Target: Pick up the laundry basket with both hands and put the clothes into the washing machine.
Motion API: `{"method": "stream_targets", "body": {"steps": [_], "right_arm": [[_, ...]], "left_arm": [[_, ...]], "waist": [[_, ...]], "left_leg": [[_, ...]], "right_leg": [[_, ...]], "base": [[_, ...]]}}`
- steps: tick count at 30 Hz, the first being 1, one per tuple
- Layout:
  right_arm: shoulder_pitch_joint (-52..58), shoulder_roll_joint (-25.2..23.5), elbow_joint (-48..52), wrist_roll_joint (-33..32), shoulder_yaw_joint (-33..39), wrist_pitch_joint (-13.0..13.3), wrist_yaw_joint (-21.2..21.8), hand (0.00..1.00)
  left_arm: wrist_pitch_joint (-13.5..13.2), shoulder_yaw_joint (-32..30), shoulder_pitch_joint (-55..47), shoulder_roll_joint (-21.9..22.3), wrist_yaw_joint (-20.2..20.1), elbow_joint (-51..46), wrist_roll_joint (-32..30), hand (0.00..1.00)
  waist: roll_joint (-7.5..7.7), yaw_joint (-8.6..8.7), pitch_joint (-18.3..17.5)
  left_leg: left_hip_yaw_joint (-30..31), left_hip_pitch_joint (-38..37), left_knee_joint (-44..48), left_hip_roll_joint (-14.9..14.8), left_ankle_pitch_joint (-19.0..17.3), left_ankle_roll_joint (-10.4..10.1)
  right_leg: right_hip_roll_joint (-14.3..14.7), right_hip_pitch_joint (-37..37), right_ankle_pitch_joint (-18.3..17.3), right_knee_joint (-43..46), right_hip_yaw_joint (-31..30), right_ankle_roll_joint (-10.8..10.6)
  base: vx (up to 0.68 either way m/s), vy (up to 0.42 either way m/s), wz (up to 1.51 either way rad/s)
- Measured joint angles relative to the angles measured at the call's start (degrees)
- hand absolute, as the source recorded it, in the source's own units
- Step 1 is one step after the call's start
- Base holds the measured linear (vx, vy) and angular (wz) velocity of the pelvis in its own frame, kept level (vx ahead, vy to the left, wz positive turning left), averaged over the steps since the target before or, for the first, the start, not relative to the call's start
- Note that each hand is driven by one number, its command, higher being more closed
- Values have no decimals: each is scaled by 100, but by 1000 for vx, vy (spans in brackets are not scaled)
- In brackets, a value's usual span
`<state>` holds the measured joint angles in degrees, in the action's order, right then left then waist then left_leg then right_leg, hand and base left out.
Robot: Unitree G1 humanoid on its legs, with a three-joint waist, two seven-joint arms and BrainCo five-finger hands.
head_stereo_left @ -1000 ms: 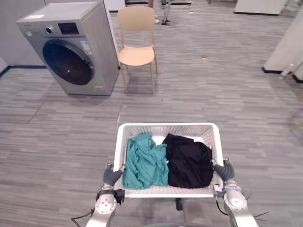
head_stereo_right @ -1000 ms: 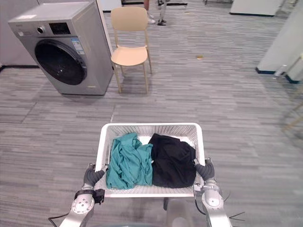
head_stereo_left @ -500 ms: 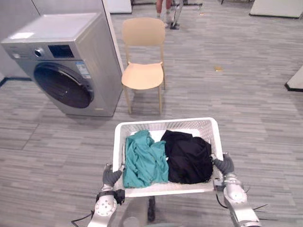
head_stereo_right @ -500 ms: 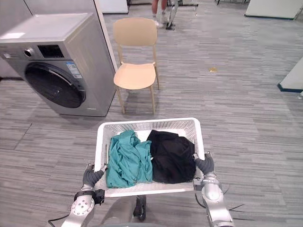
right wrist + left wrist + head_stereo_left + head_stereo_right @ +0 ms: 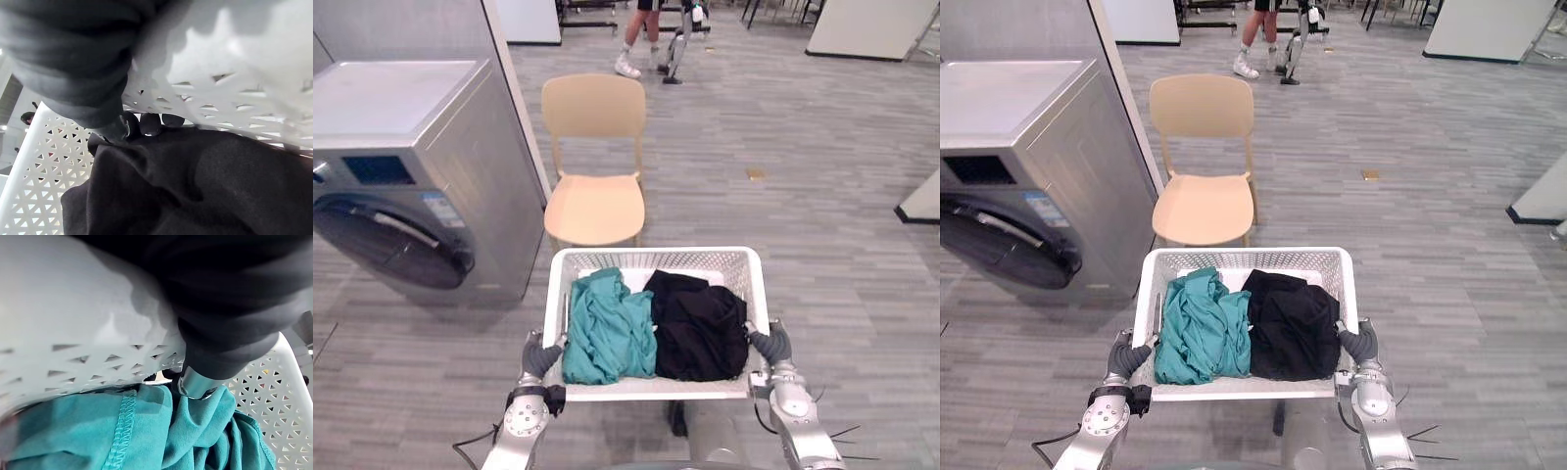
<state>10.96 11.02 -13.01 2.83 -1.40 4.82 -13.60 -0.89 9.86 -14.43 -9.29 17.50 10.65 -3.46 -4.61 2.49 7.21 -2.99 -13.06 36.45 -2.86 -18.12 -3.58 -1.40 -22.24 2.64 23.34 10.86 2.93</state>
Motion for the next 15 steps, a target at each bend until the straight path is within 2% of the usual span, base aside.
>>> {"method": "stream_targets", "body": {"steps": [1,2,3,4,5,6,7,8,9,10,11,12,13,15], "right_arm": [[12,26,112,0,0,-37,1,100],[25,58,309,1,-61,-101,9,100],[47,47,399,-3,-63,-103,-9,100],[43,48,440,-2,-62,-103,-25,100],[41,54,516,-2,-58,-99,-42,100],[4,55,537,-2,-53,-68,-44,100],[-13,59,539,-2,-39,-47,-43,100],[-54,65,535,-2,-9,-29,-40,100],[-60,65,516,-2,13,-28,-31,100],[-59,60,489,-2,27,-29,-27,100],[-57,61,426,-3,36,-27,-26,100],[-59,109,320,-3,73,-25,-16,100],[-80,34,182,-8,83,-29,-16,100],[-7,-130,74,-3,101,-45,8,100]], "left_arm": [[0,-21,3,34,1,0,1,100],[0,-99,-61,87,-1,7,6,100],[-6,-103,-70,86,-1,4,12,100],[-14,-103,-65,86,0,5,15,100],[-36,-103,-51,76,0,5,31,100],[-96,-115,-54,65,0,2,53,100],[-111,-114,-49,66,0,1,53,100],[-158,-114,-31,71,-1,-1,53,100],[-161,-113,-11,82,-6,0,51,100],[-161,-112,-10,89,-13,2,51,100],[-162,-104,-23,104,-25,10,50,100],[-161,-82,-58,174,-44,21,44,100],[-153,-86,-48,156,-47,75,45,100],[-134,-84,-44,39,-58,93,35,100]], "waist": [[-85,-46,37],[-127,-189,57],[-120,-205,85],[-88,-236,119],[19,-354,182],[113,-409,194],[122,-424,193],[134,-466,201],[177,-472,233],[169,-466,234],[187,-456,243],[-62,-449,209],[-10,-458,214],[301,-447,123]], "left_leg": [[-15,327,772,-145,498,-69],[-41,872,1976,-443,1515,-309],[-180,1338,3017,-830,1358,-240],[-252,1520,3292,-946,1210,-136],[-389,1858,3423,-1038,896,83],[-503,2107,3097,-1023,609,158],[-511,2262,2820,-1014,480,163],[-511,2517,2065,-983,314,178],[-451,2687,1066,-886,268,176],[-401,2703,486,-800,290,155],[-264,2648,-532,-620,440,42],[-38,2507,-1685,-564,1404,-119],[-59,2466,-1601,-489,1459,36],[-190,2398,-1690,-87,1279,212]], "right_leg": [[106,120,-150,32,31,36],[246,422,-365,-9,1,110],[356,883,-519,-193,29,144],[380,1136,-564,-317,24,166],[371,1646,-598,-648,-84,173],[315,2016,-599,-981,-194,167],[291,2155,-600,-1108,-225,166],[222,2350,-655,-1286,-307,45],[117,2465,-737,-1361,-351,-88],[38,2512,-795,-1359,-364,-177],[-86,2559,-892,-1325,-411,-312],[-32,2602,-1159,-1198,-485,-559],[-118,2651,-1244,-1126,-554,-626],[-558,2695,-1425,-1120,-612,-876]], "base": [[689,-140,2],[662,-132,-11],[643,-118,-13],[596,-92,-6],[546,-44,-22],[520,-30,-25],[470,22,-27],[419,89,-20],[397,130,-16],[362,190,-9],[328,224,-16],[369,296,-20],[301,267,-15],[365,282,8]]}}
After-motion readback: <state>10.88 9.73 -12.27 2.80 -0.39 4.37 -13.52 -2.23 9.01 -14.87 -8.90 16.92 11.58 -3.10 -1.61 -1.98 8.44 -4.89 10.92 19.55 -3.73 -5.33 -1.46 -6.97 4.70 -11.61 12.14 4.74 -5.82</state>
